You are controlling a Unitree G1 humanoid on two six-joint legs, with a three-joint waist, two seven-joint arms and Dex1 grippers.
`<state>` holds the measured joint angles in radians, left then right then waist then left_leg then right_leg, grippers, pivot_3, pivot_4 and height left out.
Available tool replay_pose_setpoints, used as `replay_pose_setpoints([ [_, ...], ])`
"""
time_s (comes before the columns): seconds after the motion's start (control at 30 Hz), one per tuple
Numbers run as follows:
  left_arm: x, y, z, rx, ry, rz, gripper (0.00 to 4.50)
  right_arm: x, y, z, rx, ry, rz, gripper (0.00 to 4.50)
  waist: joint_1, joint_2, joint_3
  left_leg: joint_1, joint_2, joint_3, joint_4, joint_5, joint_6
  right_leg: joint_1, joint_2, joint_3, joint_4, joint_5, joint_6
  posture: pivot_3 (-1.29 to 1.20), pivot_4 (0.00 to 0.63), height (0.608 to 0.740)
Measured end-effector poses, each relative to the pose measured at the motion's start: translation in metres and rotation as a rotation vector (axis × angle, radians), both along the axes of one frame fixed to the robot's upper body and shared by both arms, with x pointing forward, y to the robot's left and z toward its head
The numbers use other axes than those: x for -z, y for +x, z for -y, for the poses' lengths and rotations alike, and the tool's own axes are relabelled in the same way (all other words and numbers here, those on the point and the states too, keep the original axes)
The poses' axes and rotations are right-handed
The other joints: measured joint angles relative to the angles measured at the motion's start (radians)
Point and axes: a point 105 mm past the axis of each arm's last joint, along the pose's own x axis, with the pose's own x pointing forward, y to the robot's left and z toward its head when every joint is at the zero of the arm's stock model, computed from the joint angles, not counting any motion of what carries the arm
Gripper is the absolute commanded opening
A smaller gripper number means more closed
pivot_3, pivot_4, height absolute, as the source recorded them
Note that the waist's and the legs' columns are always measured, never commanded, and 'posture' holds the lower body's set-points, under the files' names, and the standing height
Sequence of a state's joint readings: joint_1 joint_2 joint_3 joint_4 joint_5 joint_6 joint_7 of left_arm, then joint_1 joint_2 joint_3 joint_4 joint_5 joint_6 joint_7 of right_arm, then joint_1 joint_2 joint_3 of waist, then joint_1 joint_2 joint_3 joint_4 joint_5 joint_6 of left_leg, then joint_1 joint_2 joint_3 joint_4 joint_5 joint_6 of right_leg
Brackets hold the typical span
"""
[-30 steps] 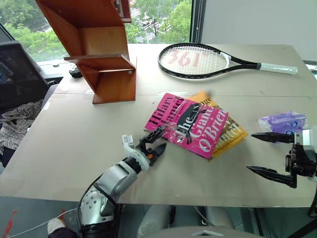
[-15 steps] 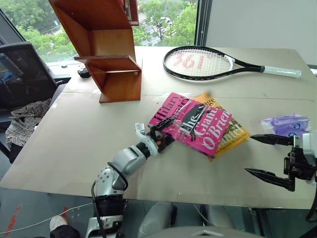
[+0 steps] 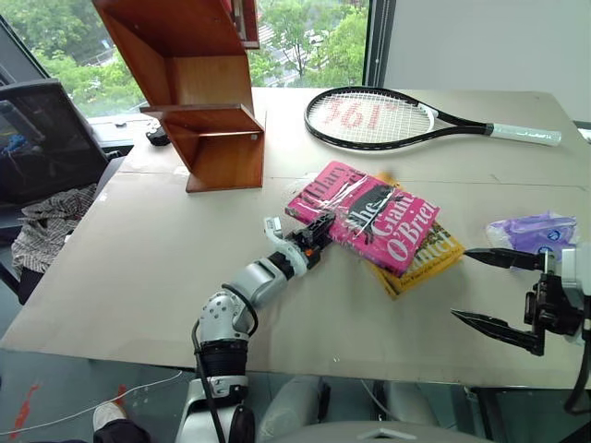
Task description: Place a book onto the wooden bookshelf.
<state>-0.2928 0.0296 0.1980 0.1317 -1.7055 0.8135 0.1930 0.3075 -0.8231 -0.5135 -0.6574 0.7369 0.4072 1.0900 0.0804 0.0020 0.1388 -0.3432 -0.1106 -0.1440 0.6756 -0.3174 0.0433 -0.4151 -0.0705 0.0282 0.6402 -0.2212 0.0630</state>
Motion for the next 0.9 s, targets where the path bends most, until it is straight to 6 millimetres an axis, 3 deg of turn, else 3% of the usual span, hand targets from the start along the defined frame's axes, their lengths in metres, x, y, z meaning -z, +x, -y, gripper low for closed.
replay_pose_setpoints([
  [0.27, -0.002, -0.005, -0.012, -0.031, 0.023, 0.021, 0.05, 0.0, 0.006, -0.005, 0.036, 0.07, 0.018, 4.5, -0.016, -0.001, 0.0, 0.0, 0.0, 0.0, 0.0, 0.0, 0.0, -0.001, 0.001, 0.001, 0.0, 0.0, 0.0, 0.0, 0.15, 0.74],
  [0.53, -0.016, -0.016, -0.029, -0.082, 0.101, 0.082, 0.05, 0.001, 0.011, -0.01, 0.05, 0.112, 0.025, 4.5, -0.015, -0.009, 0.005, -0.003, 0.001, 0.0, -0.002, 0.0, 0.0, -0.004, 0.001, 0.0, -0.002, 0.0, 0.0, 0.0, 0.15, 0.74],
  [0.7, -0.056, -0.016, -0.052, -0.129, 0.202, 0.274, 0.05, -0.006, 0.018, -0.009, 0.071, 0.134, 0.077, 4.5, -0.016, -0.012, 0.008, -0.003, 0.001, 0.0, -0.004, 0.0, 0.0, -0.006, 0.001, 0.0, -0.002, 0.0, 0.0, 0.0, 0.15, 0.74],
  [0.83, -0.109, -0.017, -0.068, -0.111, 0.519, 0.603, 0.05, -0.015, 0.034, -0.007, 0.107, 0.184, 0.132, 4.5, -0.018, -0.014, 0.009, -0.003, 0.0, 0.001, -0.005, 0.0, 0.0, -0.007, 0.002, -0.001, -0.002, 0.0, -0.001, 0.0, 0.15, 0.74],
  [0.9, -0.124, -0.018, -0.068, -0.09, 0.62, 0.704, 0.05, -0.017, 0.038, -0.007, 0.109, 0.195, 0.14, 4.5, -0.018, -0.014, 0.01, -0.004, 0.0, 0.001, -0.006, 0.0, 0.0, -0.007, 0.002, -0.002, -0.002, 0.0, -0.001, 0.0, 0.15, 0.74],
])
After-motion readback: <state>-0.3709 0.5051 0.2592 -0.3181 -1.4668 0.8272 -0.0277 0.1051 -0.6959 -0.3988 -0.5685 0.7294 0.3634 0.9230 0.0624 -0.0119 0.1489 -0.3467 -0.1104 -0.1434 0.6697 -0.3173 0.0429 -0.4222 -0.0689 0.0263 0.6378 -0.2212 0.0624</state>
